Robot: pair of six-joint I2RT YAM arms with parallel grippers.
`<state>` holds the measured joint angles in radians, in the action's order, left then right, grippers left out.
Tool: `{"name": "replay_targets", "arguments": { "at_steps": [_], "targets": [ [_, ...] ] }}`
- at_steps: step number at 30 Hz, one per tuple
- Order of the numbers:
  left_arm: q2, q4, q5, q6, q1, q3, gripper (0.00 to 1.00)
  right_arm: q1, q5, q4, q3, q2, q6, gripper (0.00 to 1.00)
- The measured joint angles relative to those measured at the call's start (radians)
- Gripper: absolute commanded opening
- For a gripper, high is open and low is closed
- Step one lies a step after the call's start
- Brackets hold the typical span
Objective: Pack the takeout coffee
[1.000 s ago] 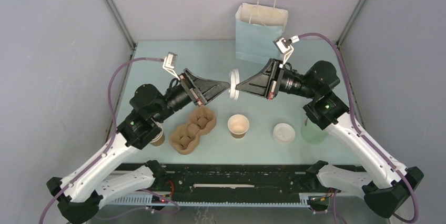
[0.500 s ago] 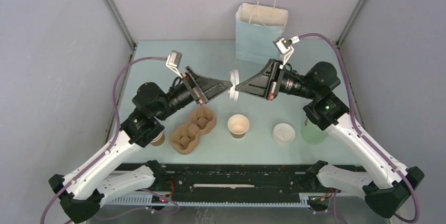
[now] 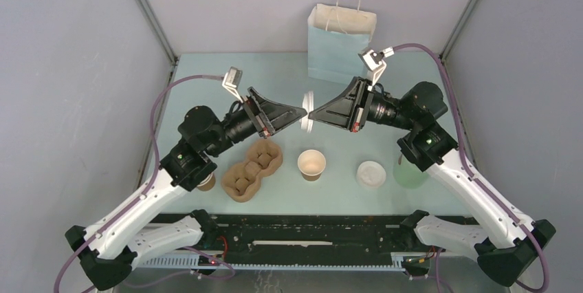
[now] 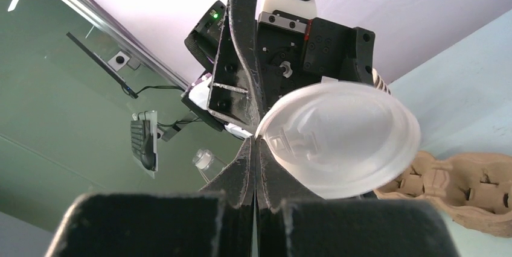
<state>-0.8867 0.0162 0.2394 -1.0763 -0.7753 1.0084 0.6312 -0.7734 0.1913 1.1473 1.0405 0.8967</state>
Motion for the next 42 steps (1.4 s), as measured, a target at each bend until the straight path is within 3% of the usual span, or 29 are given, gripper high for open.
{"name": "replay_targets", "arguments": {
  "at_steps": [27,35,39,42],
  "targets": [
    [-0.009,0.017,0.027,-0.007,0.018,0.0,1.0,0.001,-0.014,0.039,-0.032,0.015,0.008,0.0],
    [-0.009,0.001,0.026,-0.005,0.018,0.0,0.89,0.005,-0.013,0.039,-0.033,0.015,0.007,0.0],
    [-0.009,-0.008,0.022,0.004,0.018,0.0,0.85,0.006,-0.008,0.03,-0.034,0.015,0.005,0.22],
    [-0.009,-0.036,0.008,0.024,0.018,0.0,0.83,0.006,0.01,0.002,-0.037,0.014,-0.01,0.46]
  ]
}}
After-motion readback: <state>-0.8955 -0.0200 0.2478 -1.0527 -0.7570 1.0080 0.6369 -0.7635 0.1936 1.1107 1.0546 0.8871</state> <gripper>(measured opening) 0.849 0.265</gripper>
